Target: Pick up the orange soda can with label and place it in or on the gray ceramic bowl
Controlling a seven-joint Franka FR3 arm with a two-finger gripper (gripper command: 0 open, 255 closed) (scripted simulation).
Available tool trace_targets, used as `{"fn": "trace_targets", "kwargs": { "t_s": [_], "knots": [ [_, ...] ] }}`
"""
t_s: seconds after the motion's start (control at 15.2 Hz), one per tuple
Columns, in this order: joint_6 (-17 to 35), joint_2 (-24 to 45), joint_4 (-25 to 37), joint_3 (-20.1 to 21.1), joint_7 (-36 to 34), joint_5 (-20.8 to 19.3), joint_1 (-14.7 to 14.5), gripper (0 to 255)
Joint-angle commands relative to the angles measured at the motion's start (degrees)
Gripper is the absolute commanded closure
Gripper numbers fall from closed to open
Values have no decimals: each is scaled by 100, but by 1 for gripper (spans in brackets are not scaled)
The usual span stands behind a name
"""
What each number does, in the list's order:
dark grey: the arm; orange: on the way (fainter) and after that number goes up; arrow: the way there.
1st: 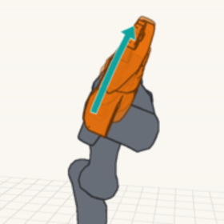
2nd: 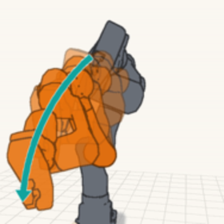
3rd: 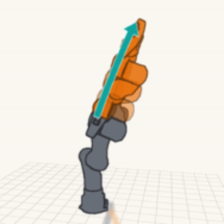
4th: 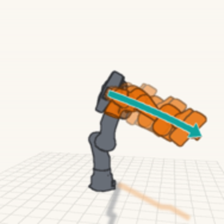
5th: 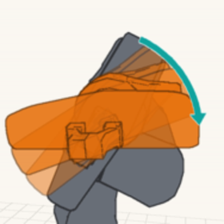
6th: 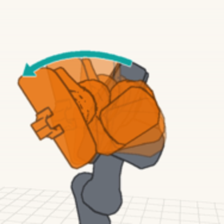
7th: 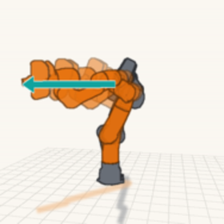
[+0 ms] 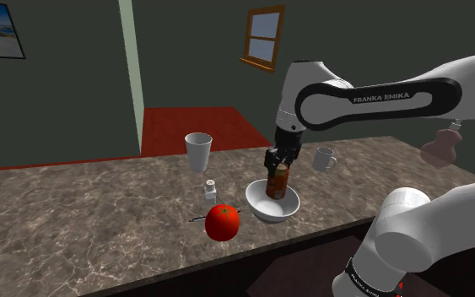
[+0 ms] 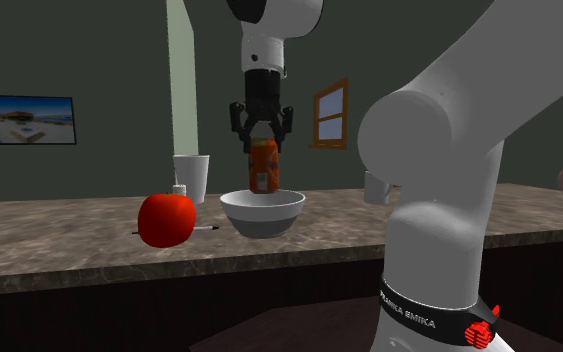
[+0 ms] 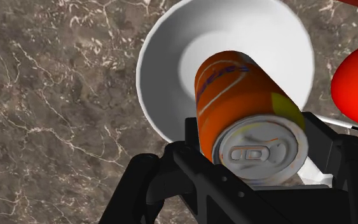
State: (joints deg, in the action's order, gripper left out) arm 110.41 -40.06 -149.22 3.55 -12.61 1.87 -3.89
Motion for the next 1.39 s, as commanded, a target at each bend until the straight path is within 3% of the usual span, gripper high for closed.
{"fn": "trace_targets", "kwargs": {
  "t_s": [0.0,0.53,0.59,0.92,1.19,1.32],
  "knots": [
    [225,31,-188,-2,10,0,3,255],
    [225,31,-188,-2,10,0,3,255],
    [225,31,-188,-2,10,0,3,0],
    [225,31,-188,-2,10,0,3,0],
    [-551,-88,469,-23,7,-17,8,0],
    [-552,-89,468,-24,7,-17,8,0]
  ]
}}
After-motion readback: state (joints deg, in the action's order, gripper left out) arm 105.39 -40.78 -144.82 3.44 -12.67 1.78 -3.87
